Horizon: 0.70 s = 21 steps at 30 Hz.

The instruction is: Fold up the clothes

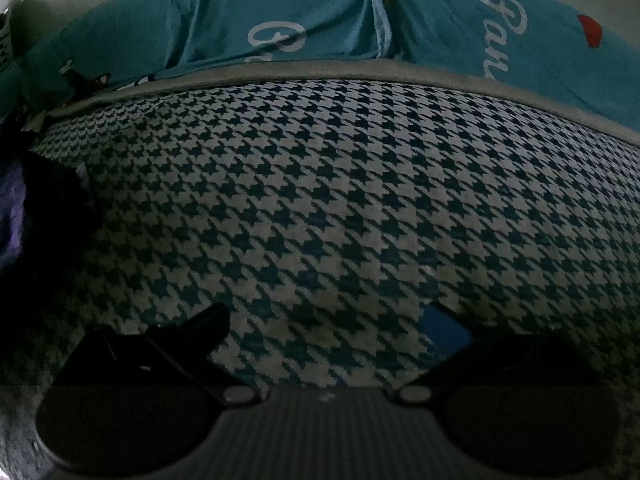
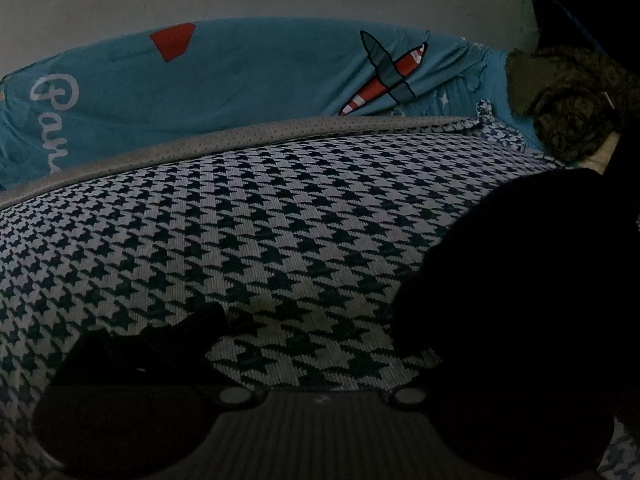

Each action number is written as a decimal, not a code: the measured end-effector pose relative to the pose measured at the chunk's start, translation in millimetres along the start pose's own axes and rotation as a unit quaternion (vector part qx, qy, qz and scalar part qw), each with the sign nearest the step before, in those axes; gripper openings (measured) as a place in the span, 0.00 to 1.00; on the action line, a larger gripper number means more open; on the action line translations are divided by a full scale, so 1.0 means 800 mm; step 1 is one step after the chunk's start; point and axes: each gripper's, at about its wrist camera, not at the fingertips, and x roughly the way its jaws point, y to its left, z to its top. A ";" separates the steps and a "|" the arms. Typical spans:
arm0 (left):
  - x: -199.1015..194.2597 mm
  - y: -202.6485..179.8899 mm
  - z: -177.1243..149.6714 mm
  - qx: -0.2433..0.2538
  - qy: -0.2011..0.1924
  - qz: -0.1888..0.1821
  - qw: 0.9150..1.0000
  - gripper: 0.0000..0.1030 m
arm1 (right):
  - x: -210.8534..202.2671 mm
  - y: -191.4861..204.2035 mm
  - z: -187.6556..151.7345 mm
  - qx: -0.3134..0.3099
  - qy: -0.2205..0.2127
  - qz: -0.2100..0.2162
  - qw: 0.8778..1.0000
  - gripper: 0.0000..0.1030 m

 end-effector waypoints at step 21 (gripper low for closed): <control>-0.023 -0.007 -0.005 0.042 -0.031 -0.028 0.998 1.00 | 0.002 0.001 -0.001 -0.003 0.003 -0.002 1.000 1.00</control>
